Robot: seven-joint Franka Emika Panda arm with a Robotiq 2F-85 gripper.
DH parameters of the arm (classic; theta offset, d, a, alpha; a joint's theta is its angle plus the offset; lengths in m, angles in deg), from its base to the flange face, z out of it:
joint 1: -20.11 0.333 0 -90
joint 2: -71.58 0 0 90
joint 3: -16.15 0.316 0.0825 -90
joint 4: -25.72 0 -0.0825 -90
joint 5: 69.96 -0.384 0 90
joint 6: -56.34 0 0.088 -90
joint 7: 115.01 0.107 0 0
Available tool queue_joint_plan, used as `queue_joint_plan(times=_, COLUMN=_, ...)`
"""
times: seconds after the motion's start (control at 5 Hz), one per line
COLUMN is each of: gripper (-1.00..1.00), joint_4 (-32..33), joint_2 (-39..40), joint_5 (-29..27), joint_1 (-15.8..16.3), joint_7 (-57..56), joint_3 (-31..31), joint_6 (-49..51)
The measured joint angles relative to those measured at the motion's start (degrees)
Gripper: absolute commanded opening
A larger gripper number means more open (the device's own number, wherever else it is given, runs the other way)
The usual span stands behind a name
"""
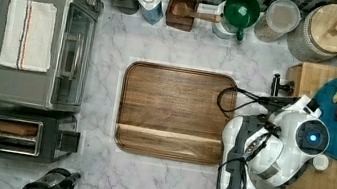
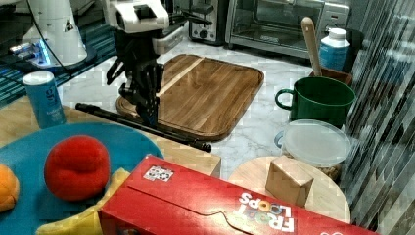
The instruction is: Close the drawer.
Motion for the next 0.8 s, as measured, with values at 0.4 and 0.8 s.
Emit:
queue_joint_plan(times=0.4, gripper=-1.00, joint_4=-1.0, joint_2=1.0, joint_5=9.0, joint_1=1.0, joint_7=-1.9, joint_3=0.1, joint_6=0.2)
queue_joint_plan(times=0.8, gripper=-1.00, joint_4=-3.5, joint_2=2.9, joint_5=10.6, joint_1=1.6, joint_7=-2.2, joint_3=0.2, joint_6=2.2)
